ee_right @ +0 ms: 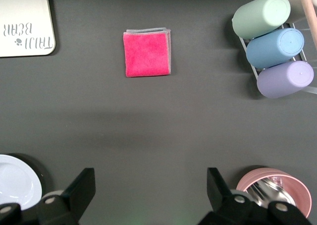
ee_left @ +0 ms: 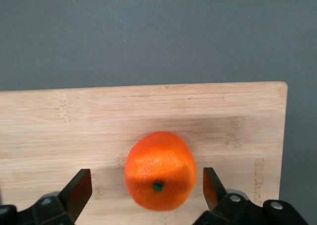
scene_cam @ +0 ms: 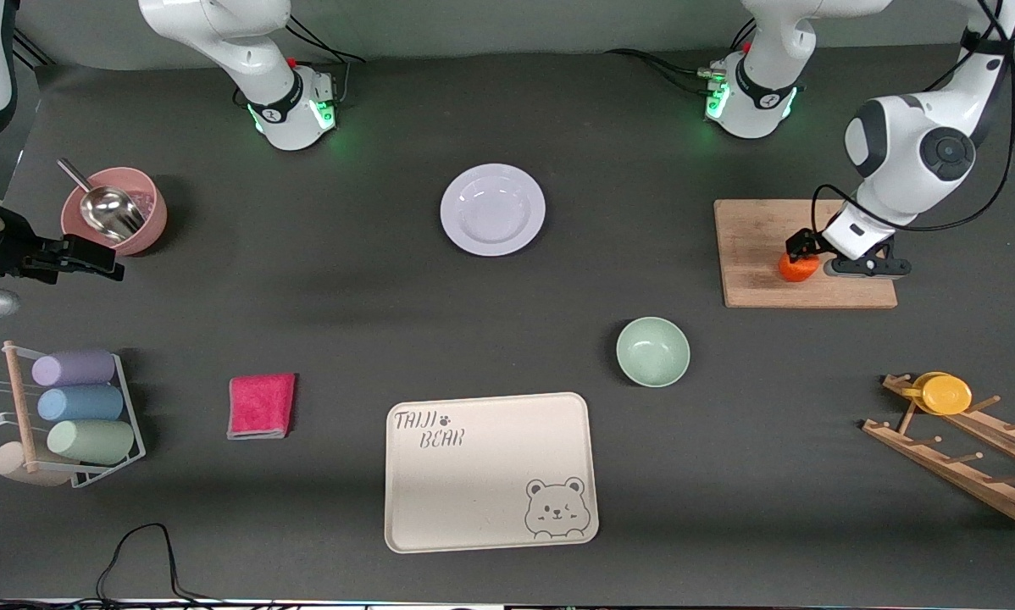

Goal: Place orange and plate with both arms
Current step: 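Reach the left gripper down to the orange on the cutting board, then grasp the orange with the left gripper while the right gripper reaches the plate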

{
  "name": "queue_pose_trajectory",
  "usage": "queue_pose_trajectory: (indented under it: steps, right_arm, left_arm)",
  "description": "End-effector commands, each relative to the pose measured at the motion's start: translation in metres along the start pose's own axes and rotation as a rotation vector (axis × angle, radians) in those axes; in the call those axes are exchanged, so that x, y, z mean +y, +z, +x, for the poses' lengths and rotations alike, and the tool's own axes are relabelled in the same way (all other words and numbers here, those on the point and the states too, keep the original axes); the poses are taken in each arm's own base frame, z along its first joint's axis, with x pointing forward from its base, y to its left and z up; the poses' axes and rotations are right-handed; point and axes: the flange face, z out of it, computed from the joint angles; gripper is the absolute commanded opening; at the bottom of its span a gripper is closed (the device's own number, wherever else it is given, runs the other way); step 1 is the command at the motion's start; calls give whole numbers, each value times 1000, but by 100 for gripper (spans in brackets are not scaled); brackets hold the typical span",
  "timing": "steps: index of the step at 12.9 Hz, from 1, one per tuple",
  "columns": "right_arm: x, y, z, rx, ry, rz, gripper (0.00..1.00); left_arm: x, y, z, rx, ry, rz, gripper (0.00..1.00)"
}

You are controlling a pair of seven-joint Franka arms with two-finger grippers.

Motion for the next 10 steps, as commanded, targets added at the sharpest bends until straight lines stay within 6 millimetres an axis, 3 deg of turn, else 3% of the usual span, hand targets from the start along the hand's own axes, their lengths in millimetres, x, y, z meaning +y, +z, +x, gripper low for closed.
queue_pose_trajectory:
  steps: [1,4,6,10]
  right_arm:
    - [-12,-2,-38,-4,34,4,100]
    - [-78,-8,-73,7,66,2,100]
    - [-85,-13,-96,25,47,11,100]
    - [-109,-2,-140,69,39,31,100]
  left_arm:
    - [3,14,0,1,-9,-8,100]
    - [3,21,-2,-14,-1,-6,100]
    - [3,23,-3,-19,-1,-6,99]
    - [4,22,-2,-25,0,-8,25]
